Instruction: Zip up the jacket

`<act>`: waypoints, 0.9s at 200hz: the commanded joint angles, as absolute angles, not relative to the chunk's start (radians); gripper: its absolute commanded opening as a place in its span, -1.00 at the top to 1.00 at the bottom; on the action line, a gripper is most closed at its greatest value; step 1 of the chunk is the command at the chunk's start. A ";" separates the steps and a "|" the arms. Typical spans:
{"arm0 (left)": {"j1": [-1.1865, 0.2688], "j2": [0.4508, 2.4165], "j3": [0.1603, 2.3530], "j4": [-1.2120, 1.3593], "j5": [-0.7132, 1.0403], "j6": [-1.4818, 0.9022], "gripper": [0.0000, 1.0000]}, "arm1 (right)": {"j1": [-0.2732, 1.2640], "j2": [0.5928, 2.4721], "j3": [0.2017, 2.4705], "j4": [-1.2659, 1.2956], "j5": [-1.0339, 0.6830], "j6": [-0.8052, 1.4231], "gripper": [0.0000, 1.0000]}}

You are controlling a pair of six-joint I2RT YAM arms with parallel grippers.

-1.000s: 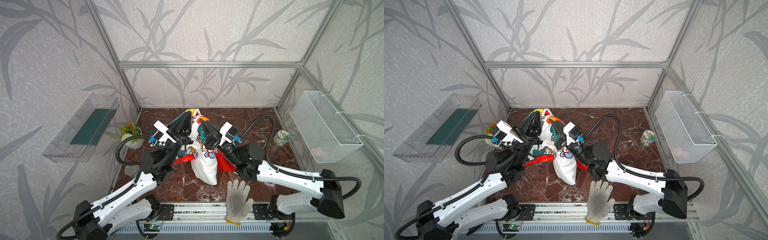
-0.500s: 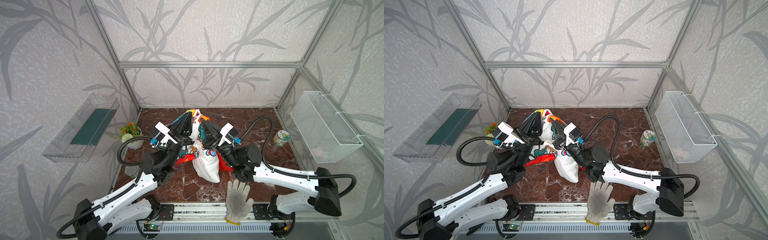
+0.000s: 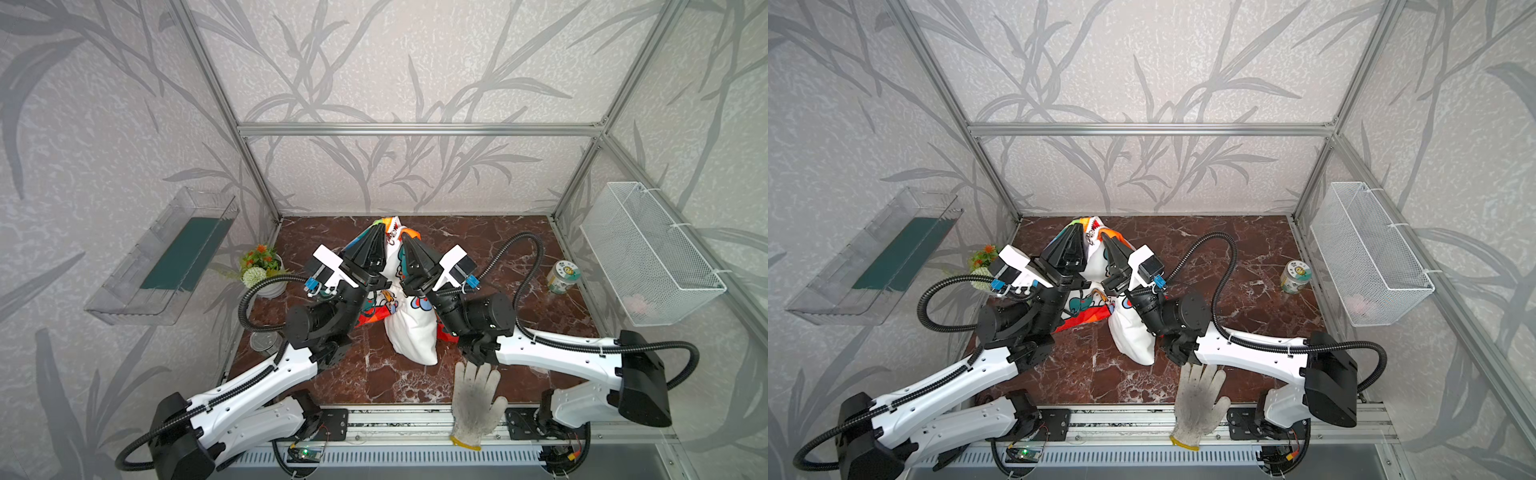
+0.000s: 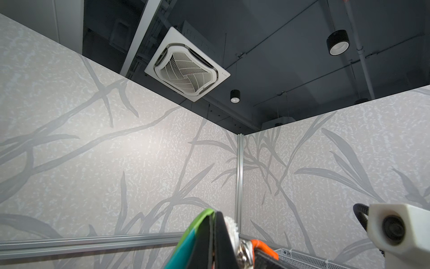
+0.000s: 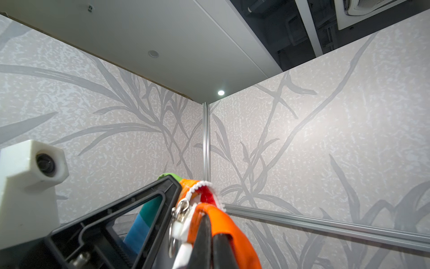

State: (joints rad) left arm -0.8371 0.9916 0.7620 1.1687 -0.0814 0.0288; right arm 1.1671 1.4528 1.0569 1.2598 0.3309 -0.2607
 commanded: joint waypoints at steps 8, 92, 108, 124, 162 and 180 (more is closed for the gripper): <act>-0.848 0.993 0.758 1.231 -0.108 0.106 1.00 | 1.175 1.454 1.113 1.405 0.394 -0.241 1.00; -0.854 1.071 0.817 1.313 -0.094 0.151 1.00 | 1.181 1.448 1.123 1.395 0.420 -0.137 1.00; -0.859 1.075 0.832 1.322 -0.086 0.153 1.00 | 1.180 1.448 1.108 1.407 0.449 -0.127 1.00; -0.864 1.074 0.836 1.331 -0.087 0.168 1.00 | 1.181 1.451 1.101 1.407 0.454 -0.107 1.00; -0.882 1.065 0.822 1.327 -0.095 0.203 1.00 | 1.185 1.454 1.103 1.407 0.457 -0.089 1.00; -0.893 1.064 0.827 1.328 -0.093 0.236 1.00 | 1.196 1.465 1.107 1.407 0.465 -0.094 1.00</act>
State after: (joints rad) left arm -0.8761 1.0824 0.7982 1.2640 -0.1017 0.1646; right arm 1.1812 1.4693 1.0832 1.3174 0.4313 -0.1017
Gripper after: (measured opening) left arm 0.044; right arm 0.047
